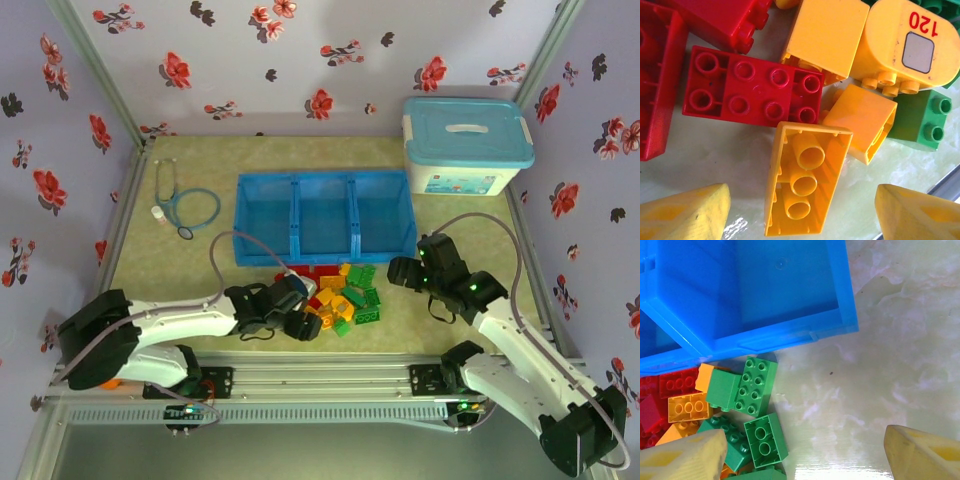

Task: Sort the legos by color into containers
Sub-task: Pick up the lego from the middle-left of the table.

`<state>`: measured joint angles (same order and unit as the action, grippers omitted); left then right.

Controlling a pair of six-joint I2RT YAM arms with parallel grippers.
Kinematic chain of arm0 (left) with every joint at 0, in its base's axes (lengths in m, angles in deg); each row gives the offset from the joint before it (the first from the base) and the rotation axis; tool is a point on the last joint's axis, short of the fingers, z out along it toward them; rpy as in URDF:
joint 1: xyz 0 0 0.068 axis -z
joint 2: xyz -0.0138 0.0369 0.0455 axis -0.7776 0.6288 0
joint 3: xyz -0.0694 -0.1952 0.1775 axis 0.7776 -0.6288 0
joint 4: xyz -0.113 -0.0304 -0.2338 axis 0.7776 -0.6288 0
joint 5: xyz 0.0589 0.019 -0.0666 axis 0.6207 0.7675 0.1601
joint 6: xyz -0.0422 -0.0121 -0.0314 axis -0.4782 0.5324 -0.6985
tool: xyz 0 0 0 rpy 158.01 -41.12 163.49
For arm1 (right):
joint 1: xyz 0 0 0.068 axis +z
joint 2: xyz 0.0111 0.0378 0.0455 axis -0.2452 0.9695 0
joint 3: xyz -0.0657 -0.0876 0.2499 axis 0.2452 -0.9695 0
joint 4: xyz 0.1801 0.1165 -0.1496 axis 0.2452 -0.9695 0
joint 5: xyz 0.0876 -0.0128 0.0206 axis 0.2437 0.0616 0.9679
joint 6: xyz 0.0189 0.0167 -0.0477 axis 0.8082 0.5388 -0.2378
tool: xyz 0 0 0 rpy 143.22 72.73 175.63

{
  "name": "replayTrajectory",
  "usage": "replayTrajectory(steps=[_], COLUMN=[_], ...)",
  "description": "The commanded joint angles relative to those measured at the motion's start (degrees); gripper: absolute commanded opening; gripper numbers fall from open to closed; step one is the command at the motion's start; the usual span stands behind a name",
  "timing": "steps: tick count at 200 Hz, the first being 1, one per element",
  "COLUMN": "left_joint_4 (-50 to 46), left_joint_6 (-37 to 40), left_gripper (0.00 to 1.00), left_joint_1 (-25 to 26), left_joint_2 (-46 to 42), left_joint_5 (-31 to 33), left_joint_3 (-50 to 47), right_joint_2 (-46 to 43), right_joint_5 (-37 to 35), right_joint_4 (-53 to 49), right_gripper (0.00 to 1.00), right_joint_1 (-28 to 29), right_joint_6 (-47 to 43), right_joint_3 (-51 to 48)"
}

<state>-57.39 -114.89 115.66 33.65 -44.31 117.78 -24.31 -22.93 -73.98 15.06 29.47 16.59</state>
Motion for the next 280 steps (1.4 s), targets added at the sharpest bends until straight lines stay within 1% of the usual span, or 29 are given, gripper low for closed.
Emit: replayTrajectory(steps=[1, 26, 89, 116, 152, 183, 232, 257, 268, 280], left_joint_4=[1.4, 0.3, -1.9, -2.9, -5.8, -7.7, -13.0, -16.8, -18.6, -20.4], left_joint_6=[1.8, 2.5, 2.7, 3.0, 3.1, 3.0, 3.0, 3.8, 4.2, 4.5], left_gripper=[0.75, 0.74, 0.64, 0.57, 0.43, 0.37, 0.34, 0.34, 0.34, 0.34], left_joint_1=[0.4, 0.4, 0.4, 0.4, 0.4, 0.4, 0.4, 0.2, -0.4, -2.2], left_joint_2=[2.1, 3.9, 7.0, 7.8, 7.8, 5.3, -3.0, -7.3, -8.7, -10.0], left_joint_5=[-1.2, -1.5, -1.4, -0.8, 0.8, 1.6, 3.4, 4.4, 4.9, 4.9], left_joint_3=[0.2, 1.3, 3.2, 4.2, 5.2, 5.2, 6.8, 9.7, 11.3, 12.9], right_joint_2=[-0.3, -0.6, -2.3, -3.0, -3.7, -3.6, -1.8, -1.0, -0.8, -0.5], right_joint_5=[0.4, 0.3, 0.0, -0.1, -0.3, -0.3, -0.6, -0.4, -0.3, -0.2], right_joint_4=[0.6, 0.7, 0.4, 0.2, 0.1, 0.6, -0.4, -0.8, -0.9, -1.0], right_gripper=[0.82, 0.82, 0.81, 0.81, 0.81, 0.80, 0.79, 0.79, 0.79, 0.78], right_joint_1=[0.6, 0.6, 0.7, 0.7, 0.8, 0.8, 0.8, 1.0, 1.1, 1.2], right_joint_6=[1.3, 1.5, 1.9, 2.1, 2.4, 2.6, 2.4, 2.5, 2.5, 2.4], right_joint_3=[-0.8, -1.1, -1.7, -2.1, -2.4, -2.8, -2.4, -2.1, -2.0, -2.0])
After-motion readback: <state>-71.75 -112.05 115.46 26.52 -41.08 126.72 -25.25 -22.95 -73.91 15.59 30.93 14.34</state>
